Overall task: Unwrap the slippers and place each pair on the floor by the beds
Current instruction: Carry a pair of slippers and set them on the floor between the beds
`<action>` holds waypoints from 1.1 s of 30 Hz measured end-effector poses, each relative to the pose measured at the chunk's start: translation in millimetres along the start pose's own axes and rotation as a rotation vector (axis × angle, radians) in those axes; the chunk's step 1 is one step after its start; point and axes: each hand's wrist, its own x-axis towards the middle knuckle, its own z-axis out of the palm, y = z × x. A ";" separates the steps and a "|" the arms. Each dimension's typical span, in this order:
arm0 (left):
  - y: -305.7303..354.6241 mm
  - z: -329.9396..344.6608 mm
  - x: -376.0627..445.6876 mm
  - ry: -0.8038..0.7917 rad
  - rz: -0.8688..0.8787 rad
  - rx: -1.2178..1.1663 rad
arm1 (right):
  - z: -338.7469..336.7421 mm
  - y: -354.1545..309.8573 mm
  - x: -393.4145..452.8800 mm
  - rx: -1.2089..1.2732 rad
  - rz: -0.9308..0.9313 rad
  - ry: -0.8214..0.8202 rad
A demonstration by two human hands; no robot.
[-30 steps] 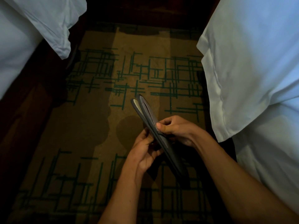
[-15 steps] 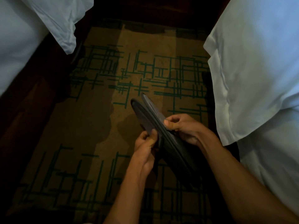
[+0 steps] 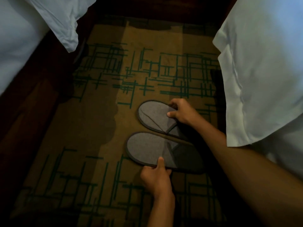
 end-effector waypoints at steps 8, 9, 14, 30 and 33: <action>5.6 -2.8 3.4 -0.047 -0.052 0.096 | 11.9 0.8 -1.3 -0.274 -0.135 0.062; 4.2 -2.4 2.6 -0.052 -0.052 0.106 | 12.5 1.4 -1.8 -0.291 -0.134 0.075; 2.6 -1.2 4.4 -0.049 -0.083 0.137 | 12.0 1.4 -2.6 -0.302 -0.134 0.083; 0.5 7.3 -2.6 -0.029 -0.144 0.103 | 10.3 -1.1 -1.2 -0.255 -0.137 0.065; 1.6 9.1 -4.9 -0.024 -0.157 0.097 | 10.5 -2.2 -0.2 -0.262 -0.141 0.072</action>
